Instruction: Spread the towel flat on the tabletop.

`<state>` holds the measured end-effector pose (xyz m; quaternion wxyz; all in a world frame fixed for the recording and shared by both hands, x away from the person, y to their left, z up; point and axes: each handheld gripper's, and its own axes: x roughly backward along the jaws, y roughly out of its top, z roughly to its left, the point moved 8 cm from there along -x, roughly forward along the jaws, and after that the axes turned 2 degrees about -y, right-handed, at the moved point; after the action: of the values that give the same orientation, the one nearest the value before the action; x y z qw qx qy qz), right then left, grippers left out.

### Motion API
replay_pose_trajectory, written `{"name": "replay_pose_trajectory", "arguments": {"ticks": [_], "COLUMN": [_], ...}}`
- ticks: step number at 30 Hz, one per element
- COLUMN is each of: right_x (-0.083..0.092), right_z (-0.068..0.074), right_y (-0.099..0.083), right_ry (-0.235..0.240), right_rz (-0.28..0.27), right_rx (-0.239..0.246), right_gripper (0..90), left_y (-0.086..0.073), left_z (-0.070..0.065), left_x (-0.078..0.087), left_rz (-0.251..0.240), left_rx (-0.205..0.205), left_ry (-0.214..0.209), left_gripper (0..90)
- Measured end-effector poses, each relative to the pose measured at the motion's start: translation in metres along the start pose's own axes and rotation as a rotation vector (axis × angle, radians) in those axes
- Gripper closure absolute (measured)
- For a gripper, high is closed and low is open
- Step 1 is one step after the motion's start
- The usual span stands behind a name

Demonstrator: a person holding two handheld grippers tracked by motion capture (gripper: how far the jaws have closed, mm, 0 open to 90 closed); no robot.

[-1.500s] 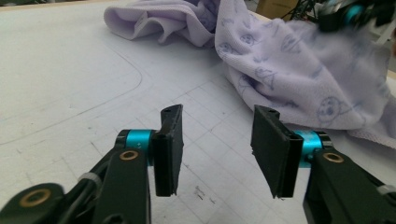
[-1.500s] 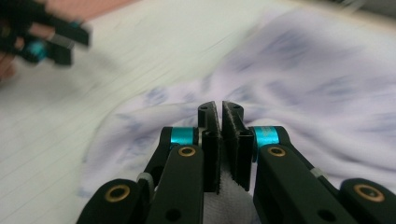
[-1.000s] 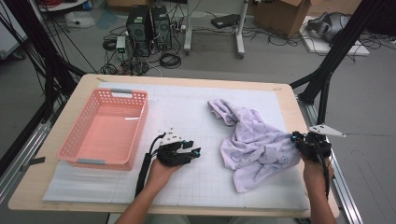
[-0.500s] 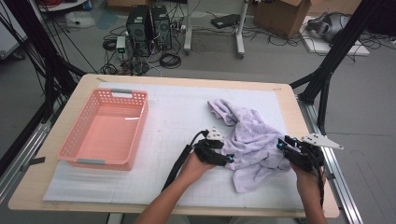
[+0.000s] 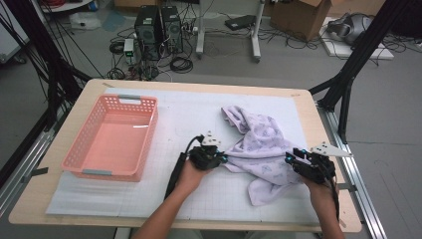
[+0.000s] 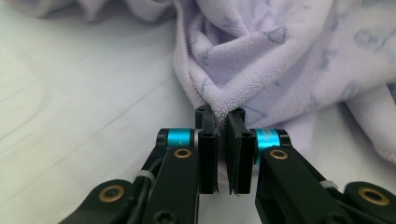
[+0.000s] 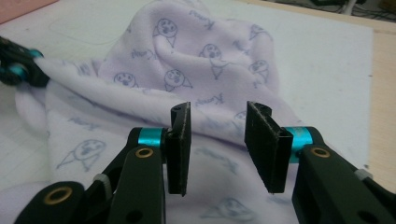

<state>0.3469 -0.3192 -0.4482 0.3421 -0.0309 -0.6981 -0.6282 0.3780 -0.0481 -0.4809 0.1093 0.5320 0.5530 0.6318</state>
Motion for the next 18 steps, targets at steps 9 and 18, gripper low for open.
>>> {"name": "replay_pose_trajectory", "arguments": {"ticks": [9,18], "right_x": [-0.015,-0.016], "right_z": [0.021,0.01], "right_y": [0.001,0.012], "right_ry": [0.066,0.042], "right_rz": [0.03,-0.006], "right_rx": [0.039,-0.019], "right_gripper": [60.1,58.3], "left_y": [-0.013,-0.013], "left_z": [0.042,0.054], "left_x": [0.076,0.1], "left_rz": [-0.11,-0.135], "left_rx": [0.076,0.07], "left_ry": [0.118,0.212], "left_gripper": [84.6,83.2]}}
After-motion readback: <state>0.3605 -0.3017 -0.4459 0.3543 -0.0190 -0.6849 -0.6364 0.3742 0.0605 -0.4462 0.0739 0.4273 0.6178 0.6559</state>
